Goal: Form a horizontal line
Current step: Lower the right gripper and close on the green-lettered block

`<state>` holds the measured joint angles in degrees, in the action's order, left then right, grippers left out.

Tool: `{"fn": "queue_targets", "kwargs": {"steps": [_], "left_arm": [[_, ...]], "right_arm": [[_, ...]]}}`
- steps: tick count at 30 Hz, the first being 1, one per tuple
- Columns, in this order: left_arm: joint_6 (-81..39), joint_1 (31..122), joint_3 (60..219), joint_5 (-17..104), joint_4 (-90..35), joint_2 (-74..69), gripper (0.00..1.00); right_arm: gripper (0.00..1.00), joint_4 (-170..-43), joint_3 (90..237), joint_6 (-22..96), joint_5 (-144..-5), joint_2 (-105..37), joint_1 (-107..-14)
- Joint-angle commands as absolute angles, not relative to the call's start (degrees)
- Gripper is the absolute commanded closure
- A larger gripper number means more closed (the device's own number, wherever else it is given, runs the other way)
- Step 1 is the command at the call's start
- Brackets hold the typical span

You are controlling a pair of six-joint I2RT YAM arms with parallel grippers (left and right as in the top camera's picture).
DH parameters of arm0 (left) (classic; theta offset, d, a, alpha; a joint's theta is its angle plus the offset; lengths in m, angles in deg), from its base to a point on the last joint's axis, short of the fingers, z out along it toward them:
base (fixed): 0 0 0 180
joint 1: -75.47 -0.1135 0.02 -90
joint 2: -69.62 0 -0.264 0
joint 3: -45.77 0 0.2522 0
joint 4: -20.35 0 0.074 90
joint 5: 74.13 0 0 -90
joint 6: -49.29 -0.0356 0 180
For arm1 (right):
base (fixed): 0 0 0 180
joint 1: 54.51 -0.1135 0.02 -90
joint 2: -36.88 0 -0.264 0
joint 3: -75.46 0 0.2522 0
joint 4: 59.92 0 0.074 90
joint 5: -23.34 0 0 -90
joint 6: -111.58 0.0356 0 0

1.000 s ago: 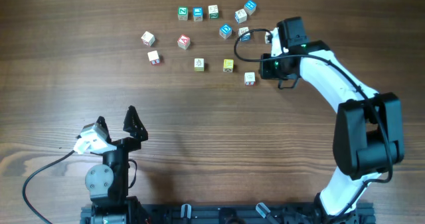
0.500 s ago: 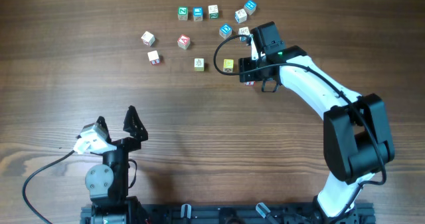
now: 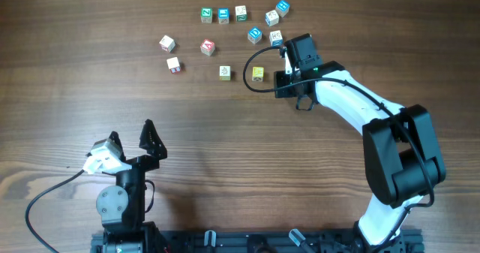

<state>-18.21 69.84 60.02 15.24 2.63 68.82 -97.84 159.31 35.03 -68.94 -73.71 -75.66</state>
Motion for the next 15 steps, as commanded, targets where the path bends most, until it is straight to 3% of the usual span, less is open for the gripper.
{"fn": "queue_targets", "kwargs": {"steps": [1, 7, 15], "left_arm": [[-19.52, 69.71, 59.85, 14.91, 2.45, 69.09, 0.0], [-19.52, 69.71, 59.85, 14.91, 2.45, 69.09, 0.0], [-19.52, 69.71, 59.85, 14.91, 2.45, 69.09, 0.0]], "right_arm": [[0.49, -98.19, 158.94, 35.14, -68.11, -74.4, -75.9], [0.56, -95.7, 156.71, 35.12, -67.87, -74.4, -75.88], [0.54, -93.86, 156.71, 35.12, -67.67, -74.4, -75.88]]}}
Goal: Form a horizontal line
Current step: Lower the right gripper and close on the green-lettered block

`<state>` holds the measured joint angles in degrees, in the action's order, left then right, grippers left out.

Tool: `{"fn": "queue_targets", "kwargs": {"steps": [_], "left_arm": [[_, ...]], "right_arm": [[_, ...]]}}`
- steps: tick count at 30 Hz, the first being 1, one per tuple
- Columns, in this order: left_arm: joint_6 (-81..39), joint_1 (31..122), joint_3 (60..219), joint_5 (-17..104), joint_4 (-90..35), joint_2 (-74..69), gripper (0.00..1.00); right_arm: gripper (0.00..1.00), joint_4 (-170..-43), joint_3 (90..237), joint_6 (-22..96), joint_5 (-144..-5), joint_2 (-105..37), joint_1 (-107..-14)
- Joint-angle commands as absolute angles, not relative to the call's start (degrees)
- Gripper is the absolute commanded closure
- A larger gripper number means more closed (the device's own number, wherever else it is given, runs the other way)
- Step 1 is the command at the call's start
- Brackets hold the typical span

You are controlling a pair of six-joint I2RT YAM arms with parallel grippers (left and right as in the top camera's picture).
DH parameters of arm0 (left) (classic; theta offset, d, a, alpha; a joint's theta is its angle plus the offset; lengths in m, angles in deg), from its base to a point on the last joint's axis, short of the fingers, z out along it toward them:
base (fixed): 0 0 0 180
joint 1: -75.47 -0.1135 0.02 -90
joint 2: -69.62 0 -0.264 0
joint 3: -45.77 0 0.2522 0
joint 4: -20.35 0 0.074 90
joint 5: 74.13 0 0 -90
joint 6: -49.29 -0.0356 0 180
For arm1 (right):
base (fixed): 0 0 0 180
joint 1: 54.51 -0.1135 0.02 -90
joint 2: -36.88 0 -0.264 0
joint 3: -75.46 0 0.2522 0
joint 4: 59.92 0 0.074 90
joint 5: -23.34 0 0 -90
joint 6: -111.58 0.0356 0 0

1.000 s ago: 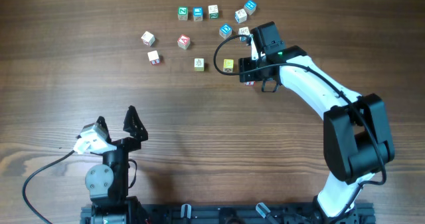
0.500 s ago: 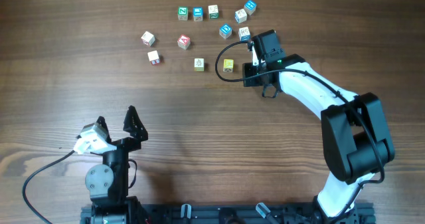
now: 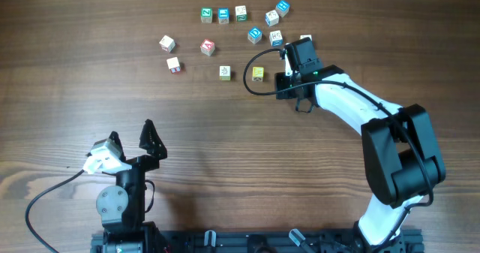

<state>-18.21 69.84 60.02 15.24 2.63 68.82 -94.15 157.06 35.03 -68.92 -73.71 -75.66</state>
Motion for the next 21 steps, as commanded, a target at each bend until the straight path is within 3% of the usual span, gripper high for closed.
{"fn": "queue_targets", "kwargs": {"steps": [1, 6, 9, 16, 18, 21], "left_arm": [[-19.52, 69.71, 59.85, 14.91, 2.45, 69.09, 0.0], [-19.5, 69.71, 59.85, 14.91, 2.45, 69.09, 0.0], [-19.52, 69.71, 59.85, 14.91, 2.45, 69.09, 0.0], [-19.52, 69.71, 59.85, 14.91, 2.45, 69.09, 0.0], [-19.52, 69.71, 59.85, 14.91, 2.45, 69.09, 0.0], [-19.5, 69.71, 59.85, 14.91, 2.45, 69.09, 0.0]], "right_arm": [[0.56, -93.82, 156.71, 35.12, -67.67, -74.4, -75.88], [0.63, -93.84, 156.71, 35.1, -67.67, -74.4, -75.88], [0.58, -93.8, 156.71, 35.1, -67.67, -74.4, -75.88], [0.74, -93.86, 156.71, 35.05, -67.63, -74.4, -75.88], [0.74, -93.84, 156.71, 35.08, -67.21, -74.4, -75.88], [0.64, -93.91, 156.71, 35.08, -67.26, -74.4, -75.88]]}}
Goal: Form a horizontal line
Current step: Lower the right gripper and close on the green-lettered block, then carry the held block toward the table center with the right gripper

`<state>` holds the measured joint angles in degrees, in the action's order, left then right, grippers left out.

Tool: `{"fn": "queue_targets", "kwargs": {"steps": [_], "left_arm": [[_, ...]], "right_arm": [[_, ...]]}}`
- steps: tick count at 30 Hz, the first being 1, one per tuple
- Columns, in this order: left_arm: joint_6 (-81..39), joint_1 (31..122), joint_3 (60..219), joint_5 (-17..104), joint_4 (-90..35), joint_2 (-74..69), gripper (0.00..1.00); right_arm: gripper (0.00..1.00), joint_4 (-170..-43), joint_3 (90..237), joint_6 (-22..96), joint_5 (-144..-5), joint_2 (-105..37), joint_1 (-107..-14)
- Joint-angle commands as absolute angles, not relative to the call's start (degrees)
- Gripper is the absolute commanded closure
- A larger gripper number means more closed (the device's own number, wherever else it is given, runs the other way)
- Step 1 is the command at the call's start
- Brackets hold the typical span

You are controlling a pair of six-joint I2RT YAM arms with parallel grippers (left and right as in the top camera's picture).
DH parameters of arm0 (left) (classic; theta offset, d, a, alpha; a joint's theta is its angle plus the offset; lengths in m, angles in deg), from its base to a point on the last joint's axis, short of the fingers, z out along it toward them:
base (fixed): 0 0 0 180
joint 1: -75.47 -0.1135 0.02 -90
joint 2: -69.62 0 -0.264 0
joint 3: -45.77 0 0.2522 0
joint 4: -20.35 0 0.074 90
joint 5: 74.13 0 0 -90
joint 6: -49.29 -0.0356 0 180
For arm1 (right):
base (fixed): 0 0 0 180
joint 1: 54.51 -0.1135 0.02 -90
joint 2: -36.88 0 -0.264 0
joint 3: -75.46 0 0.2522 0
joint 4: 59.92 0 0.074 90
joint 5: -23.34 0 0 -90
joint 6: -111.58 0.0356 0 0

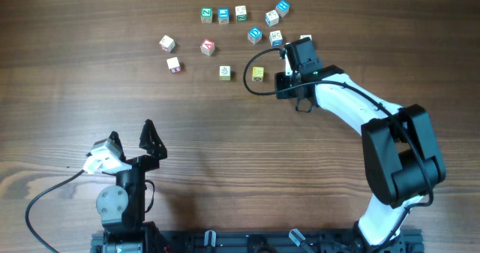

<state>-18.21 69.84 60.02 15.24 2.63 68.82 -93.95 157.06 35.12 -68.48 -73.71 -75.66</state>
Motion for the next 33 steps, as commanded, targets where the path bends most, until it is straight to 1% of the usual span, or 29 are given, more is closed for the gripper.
{"fn": "queue_targets", "kwargs": {"steps": [1, 5, 6, 8, 10, 14, 16, 20, 21, 25, 26, 28, 33], "left_arm": [[-19.52, 69.71, 59.85, 14.91, 2.45, 69.09, 0.0], [-19.52, 69.71, 59.85, 14.91, 2.45, 69.09, 0.0], [-19.52, 69.71, 59.85, 14.91, 2.45, 69.09, 0.0], [-19.5, 69.71, 59.85, 14.91, 2.45, 69.09, 0.0], [-19.5, 69.71, 59.85, 14.91, 2.45, 69.09, 0.0], [-19.52, 69.71, 59.85, 14.91, 2.45, 69.09, 0.0], [-19.5, 69.71, 59.85, 14.91, 2.45, 69.09, 0.0], [-19.5, 69.71, 59.87, 14.91, 2.45, 69.09, 0.0], [-19.5, 69.71, 59.85, 14.91, 2.45, 69.09, 0.0], [-19.5, 69.71, 59.85, 14.91, 2.45, 69.09, 0.0], [-19.5, 69.71, 59.85, 14.91, 2.45, 69.09, 0.0], [-19.52, 69.71, 59.85, 14.91, 2.45, 69.09, 0.0], [-19.52, 69.71, 59.85, 14.91, 2.45, 69.09, 0.0]], "right_arm": [[0.64, -93.91, 156.71, 35.05, -67.26, -74.4, -75.88], [0.64, -94.06, 156.71, 35.05, -67.26, -74.4, -75.88], [0.62, -94.06, 156.71, 35.05, -67.26, -74.4, -75.88], [0.61, -94.08, 156.71, 35.08, -67.26, -74.4, -75.88], [0.62, -94.1, 156.71, 35.05, -67.26, -74.4, -75.88], [0.74, -94.23, 156.82, 34.84, -67.26, -74.14, -75.88], [0.8, -95.31, 158.26, 32.37, -67.26, -73.05, -75.88], [0.82, -97.93, 161.06, 32.26, -69.27, -66.69, -75.9], [0.85, -97.99, 161.34, 32.96, -71.87, -63.5, -75.9], [0.86, -100.05, 161.34, 43.08, -79.02, -57.2, -76.09], [0.86, -100.75, 161.34, 46.07, -80.94, -56.85, -77.19], [0.86, -100.75, 161.28, 47.75, -81.51, -57.05, -80.03], [0.87, -99.83, 161.28, 58.07, -68.33, -57.47, -92.07]]}}
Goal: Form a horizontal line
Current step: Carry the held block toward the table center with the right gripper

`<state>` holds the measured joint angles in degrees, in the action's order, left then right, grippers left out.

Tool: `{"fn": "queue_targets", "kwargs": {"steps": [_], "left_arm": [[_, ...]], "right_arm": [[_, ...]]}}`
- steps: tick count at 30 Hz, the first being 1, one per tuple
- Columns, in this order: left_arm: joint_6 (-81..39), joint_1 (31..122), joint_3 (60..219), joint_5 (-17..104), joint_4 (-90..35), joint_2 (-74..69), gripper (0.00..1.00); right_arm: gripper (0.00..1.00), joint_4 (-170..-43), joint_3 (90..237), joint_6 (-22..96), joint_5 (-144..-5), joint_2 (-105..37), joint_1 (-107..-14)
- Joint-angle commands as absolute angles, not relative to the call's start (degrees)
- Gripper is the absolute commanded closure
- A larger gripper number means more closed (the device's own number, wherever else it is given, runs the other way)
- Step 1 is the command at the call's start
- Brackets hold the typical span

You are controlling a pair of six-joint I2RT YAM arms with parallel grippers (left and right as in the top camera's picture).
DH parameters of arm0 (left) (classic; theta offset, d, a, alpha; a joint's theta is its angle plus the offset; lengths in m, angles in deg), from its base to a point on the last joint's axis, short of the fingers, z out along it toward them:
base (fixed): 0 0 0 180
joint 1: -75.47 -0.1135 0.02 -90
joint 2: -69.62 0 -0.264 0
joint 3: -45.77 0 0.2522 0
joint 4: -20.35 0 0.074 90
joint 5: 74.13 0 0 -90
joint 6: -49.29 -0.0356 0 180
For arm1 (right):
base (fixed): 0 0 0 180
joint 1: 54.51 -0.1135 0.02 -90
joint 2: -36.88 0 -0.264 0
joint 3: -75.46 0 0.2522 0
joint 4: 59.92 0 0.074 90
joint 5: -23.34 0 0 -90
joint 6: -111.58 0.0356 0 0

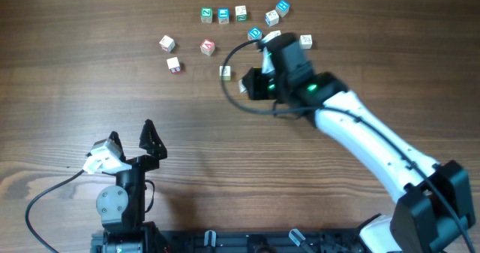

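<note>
Small lettered cubes lie scattered at the far side of the table in the overhead view. A short row of three (223, 15) sits at the back. Others are a blue cube (255, 34), a white cube (305, 40), a red one (208, 47) and a green-marked one (224, 71). My right gripper (268, 43) hovers among them, just right of the blue cube, its jaws hidden by its own black body. A cube (274, 34) peeks out beside it. My left gripper (131, 137) rests near the front edge, open and holding nothing.
Two cubes (271, 17) lie at the back right and two more (166, 43) at the left of the cluster. The right arm's black cable (229, 88) loops out over the wood left of its wrist.
My right arm has swung left, its gripper now between the blue cube and the white cube. The white cube stands fully exposed. The yellow cube is covered by the wrist. The left arm has not moved.
My right gripper first covered the spot right of the blue-and-white cube. It then sat slightly lower-left, with a white cube's corner showing beside it, and stayed so. Now it is further left, and that white cube lies apart on the table.
</note>
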<state>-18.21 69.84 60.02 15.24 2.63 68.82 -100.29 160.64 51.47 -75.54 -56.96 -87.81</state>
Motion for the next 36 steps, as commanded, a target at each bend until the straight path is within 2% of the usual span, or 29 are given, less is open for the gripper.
{"fn": "queue_targets", "kwargs": {"steps": [1, 5, 10, 22, 33, 36], "left_arm": [[-19.52, 69.71, 59.85, 14.91, 2.45, 69.09, 0.0], [-19.52, 69.71, 59.85, 14.91, 2.45, 69.09, 0.0], [-19.5, 69.71, 59.85, 14.91, 2.45, 69.09, 0.0], [-19.52, 69.71, 59.85, 14.91, 2.45, 69.09, 0.0], [-19.52, 69.71, 59.85, 14.91, 2.45, 69.09, 0.0], [-19.52, 69.71, 59.85, 14.91, 2.45, 69.09, 0.0]], "right_arm": [[0.87, -99.48, 161.23, 59.51, -65.9, -57.53, -94.37], [0.87, -96.68, 161.21, 61.24, -57.88, -59.35, -101.56], [0.87, -91.96, 161.21, 64.28, -57.57, -67.08, -105.73], [0.86, -87.83, 161.21, 69.63, -56.88, -77.9, -106.08], [0.85, -87.0, 161.21, 69.72, -55.45, -79.54, -106.1], [0.74, -86.61, 161.21, 69.72, -55.54, -79.54, -106.08]]}}
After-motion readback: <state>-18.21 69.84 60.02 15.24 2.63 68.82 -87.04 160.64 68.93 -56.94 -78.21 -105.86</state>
